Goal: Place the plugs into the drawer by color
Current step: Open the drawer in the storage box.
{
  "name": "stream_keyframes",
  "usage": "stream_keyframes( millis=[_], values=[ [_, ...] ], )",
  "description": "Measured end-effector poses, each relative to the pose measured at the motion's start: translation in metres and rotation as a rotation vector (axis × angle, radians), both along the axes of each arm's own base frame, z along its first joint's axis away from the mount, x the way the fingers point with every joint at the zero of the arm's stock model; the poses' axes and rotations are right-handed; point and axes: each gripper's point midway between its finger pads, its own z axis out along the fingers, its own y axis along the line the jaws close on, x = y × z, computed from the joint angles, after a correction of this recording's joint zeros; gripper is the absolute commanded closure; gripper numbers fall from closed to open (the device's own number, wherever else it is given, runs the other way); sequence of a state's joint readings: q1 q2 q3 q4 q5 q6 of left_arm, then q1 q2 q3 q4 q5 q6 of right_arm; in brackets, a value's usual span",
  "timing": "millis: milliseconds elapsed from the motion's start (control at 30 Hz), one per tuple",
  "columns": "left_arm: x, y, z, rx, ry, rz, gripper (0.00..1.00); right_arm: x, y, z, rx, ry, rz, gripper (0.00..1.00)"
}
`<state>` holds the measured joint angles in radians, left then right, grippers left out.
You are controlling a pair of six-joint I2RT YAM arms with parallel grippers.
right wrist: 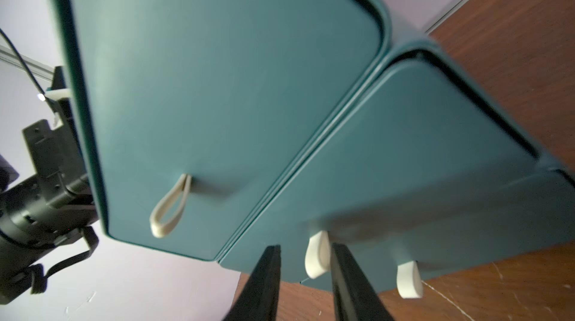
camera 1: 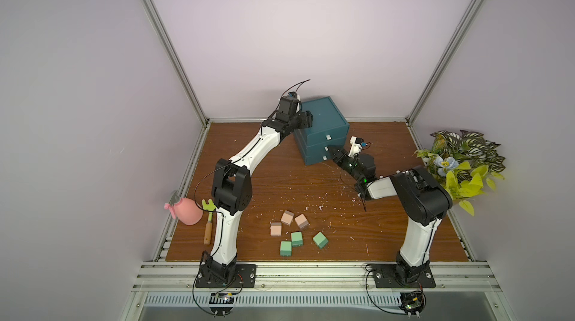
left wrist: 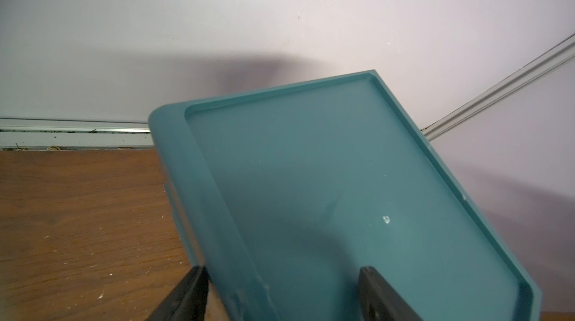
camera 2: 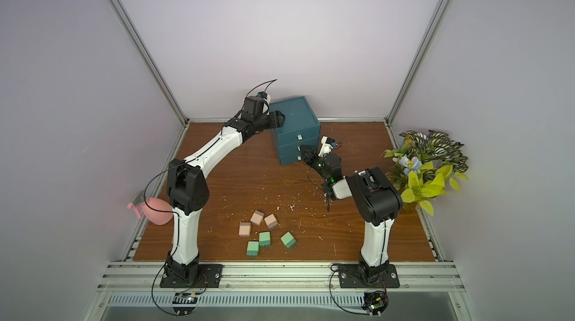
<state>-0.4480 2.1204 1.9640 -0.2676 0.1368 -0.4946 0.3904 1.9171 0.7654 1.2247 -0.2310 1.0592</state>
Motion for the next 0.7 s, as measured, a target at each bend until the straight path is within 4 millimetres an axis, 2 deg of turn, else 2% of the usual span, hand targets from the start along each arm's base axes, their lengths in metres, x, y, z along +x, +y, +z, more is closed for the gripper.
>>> stream_keyframes(
  millis=[300,700],
  values=[
    [0.000,0.000,0.000,0.000,0.000,0.000,0.29,0.005,0.004,-0.014,0.023,0.038,0.011,0.70],
    [0.000,0.000,0.000,0.000,0.000,0.000,0.29,0.009,0.009,-0.012,0.059,0.034,0.029,0.99]
  ],
)
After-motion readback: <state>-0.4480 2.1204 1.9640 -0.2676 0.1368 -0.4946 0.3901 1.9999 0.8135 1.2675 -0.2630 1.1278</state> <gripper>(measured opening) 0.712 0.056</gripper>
